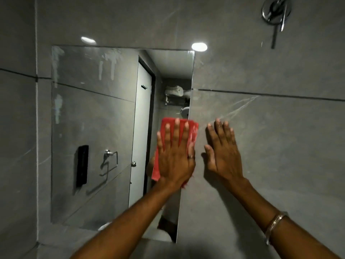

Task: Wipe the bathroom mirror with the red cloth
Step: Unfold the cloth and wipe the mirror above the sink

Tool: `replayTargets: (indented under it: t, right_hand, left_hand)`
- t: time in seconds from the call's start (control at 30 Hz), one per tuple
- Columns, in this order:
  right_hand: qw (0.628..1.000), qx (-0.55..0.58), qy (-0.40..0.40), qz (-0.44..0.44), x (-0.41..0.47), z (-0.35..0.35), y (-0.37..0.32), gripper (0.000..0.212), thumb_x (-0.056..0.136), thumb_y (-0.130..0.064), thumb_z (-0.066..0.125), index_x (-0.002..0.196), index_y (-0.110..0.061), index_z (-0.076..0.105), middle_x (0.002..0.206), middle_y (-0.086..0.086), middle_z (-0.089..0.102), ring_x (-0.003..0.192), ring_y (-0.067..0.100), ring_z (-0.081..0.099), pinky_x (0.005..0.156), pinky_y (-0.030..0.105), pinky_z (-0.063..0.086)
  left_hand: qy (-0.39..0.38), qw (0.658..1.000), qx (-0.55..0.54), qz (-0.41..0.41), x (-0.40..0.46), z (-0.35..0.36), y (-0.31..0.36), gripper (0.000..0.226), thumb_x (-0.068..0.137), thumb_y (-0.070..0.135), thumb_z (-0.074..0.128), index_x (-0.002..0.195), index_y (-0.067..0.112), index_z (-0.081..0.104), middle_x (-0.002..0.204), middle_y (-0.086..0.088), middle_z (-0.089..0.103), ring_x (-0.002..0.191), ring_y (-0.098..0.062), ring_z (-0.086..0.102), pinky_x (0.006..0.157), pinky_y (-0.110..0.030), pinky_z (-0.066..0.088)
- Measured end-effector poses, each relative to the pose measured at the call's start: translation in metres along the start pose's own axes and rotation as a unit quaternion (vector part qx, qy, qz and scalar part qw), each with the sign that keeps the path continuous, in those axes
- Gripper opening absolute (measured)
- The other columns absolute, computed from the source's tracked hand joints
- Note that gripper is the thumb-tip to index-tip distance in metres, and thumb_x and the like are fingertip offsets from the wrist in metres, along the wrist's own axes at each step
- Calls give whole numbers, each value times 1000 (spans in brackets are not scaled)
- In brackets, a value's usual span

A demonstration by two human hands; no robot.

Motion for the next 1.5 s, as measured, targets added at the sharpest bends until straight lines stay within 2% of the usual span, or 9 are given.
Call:
replayTargets:
  t: [0.17,0.33,0.47,0.73,0.97,1.1,1.3,1.4,1.5]
  right_hand:
    - [995,62,70,40,103,-39,-4,63,106,-45,24,164,-19,19,173,2,11,161,15,-3,132,37,4]
    - [993,78,77,34,165,-63,-24,64,105,-46,26,163,-20,23,173,3,13,162,19,0,130,38,5]
    - [996,47,62,-33,189,-70,-43,66,105,-49,23,164,-21,18,174,3,7,162,20,-3,132,38,3]
    - [993,45,29,-108,220,-33,-128,66,103,-51,21,164,-25,16,174,1,3,160,14,-9,127,32,-6]
    - [983,1,28,-184,240,29,-201,71,102,-61,11,164,-28,11,173,5,0,159,21,-9,131,44,-1]
    - [978,18,59,-197,248,57,-227,68,104,-60,14,164,-28,18,174,6,5,161,23,-3,131,47,7]
    - [974,55,73,-209,233,73,-248,70,103,-62,8,163,-27,18,173,8,8,160,21,-3,130,46,5]
    - [975,78,55,-198,207,81,-254,69,104,-61,10,164,-27,17,174,8,5,160,22,-4,131,47,5]
    - [977,100,26,-188,169,89,-260,70,103,-60,9,164,-27,17,174,7,2,161,22,-6,132,49,7]
  left_hand:
    - [35,998,18,55,160,-52,7,81,103,49,37,165,15,-2,175,-14,-3,161,-35,-3,128,-57,-6]
    - [22,992,55,108,220,-82,-26,74,105,51,27,165,18,-3,175,-10,-7,161,-31,-9,127,-52,-13]
    - [32,991,81,104,215,-94,-86,76,103,51,25,165,21,-7,175,-8,-9,161,-30,-10,131,-57,-2]
    - [24,993,111,21,212,-135,-200,77,97,59,11,163,26,-13,172,-2,-19,161,-26,-15,131,-51,-9]
    - [47,994,75,-62,215,-163,-283,79,95,59,8,164,24,-5,175,-4,-8,161,-25,-14,130,-51,-10]
    - [79,985,53,-143,216,-182,-342,74,98,46,19,166,22,2,175,-8,-1,162,-27,-8,132,-55,-2]
    - [80,986,54,-136,201,-176,-346,71,102,44,20,166,21,1,175,-8,-4,161,-26,-10,132,-53,-4]
    - [62,990,50,-115,161,-166,-338,81,95,57,15,165,19,2,175,-10,-4,162,-27,-9,132,-51,-4]
    - [48,993,60,-94,104,-148,-335,78,102,55,27,165,15,4,174,-14,-3,162,-31,-7,131,-57,-2]
Point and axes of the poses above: each hand's wrist, its own x-axis towards the middle knuckle, its own z-axis out of the palm, y = z × x, the point moved 2 cm from there along x, towards the middle knuckle
